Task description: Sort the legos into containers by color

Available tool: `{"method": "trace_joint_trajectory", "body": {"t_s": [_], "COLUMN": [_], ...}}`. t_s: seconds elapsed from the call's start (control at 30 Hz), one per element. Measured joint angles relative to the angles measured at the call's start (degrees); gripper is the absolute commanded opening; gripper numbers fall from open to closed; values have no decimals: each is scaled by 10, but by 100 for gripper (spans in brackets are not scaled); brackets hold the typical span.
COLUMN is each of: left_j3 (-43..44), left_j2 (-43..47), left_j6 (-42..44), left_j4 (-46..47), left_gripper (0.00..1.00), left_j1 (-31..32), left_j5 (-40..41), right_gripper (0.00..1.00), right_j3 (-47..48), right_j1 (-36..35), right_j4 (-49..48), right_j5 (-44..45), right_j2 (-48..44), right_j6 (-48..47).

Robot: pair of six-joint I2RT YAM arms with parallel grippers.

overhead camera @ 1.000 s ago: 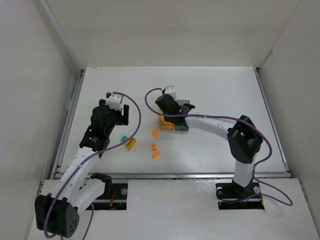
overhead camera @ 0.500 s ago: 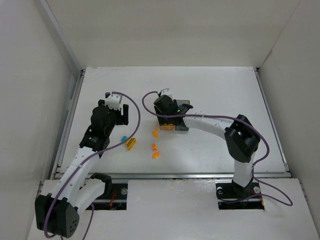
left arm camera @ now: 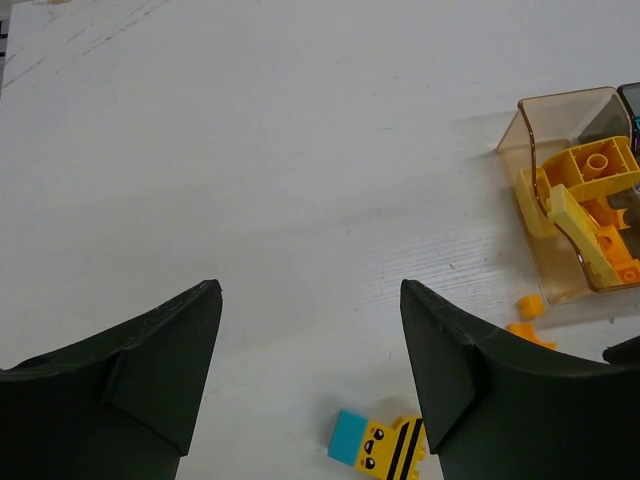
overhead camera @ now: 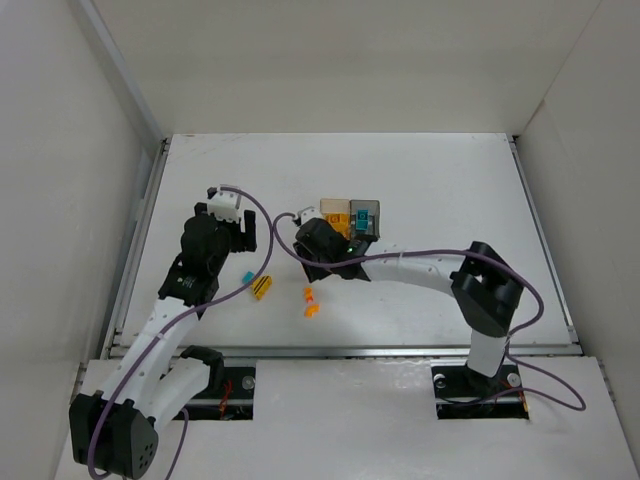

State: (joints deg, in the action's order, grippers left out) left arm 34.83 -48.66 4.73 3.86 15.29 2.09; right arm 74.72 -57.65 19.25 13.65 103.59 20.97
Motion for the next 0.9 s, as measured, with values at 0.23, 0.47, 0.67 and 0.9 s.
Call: {"method": "trace_joint_trajectory", "body": {"t_s": [0.23,0.47,0.67,0.9], "left_j3": [0,0,0,0], "left_j2": [1,7,9,9], "left_j6": [-2,-1,-2,-1], "left_j4": [-4,-8,-8,-8], "left_gripper": [69,69,69,69], "left_j1": [0,0,0,-4], "left_j5": [2,4,4,11], "right_gripper": [55,58,48,21], "right_j3": [10,47,84,98], "right_j1": [6,6,6,6], "right_j4": [18,23,22,21], "right_j5": [-12,-12,-2,4], "right_j2": [90,113,145,155], "right_j6": [2,5,2,-8]}}
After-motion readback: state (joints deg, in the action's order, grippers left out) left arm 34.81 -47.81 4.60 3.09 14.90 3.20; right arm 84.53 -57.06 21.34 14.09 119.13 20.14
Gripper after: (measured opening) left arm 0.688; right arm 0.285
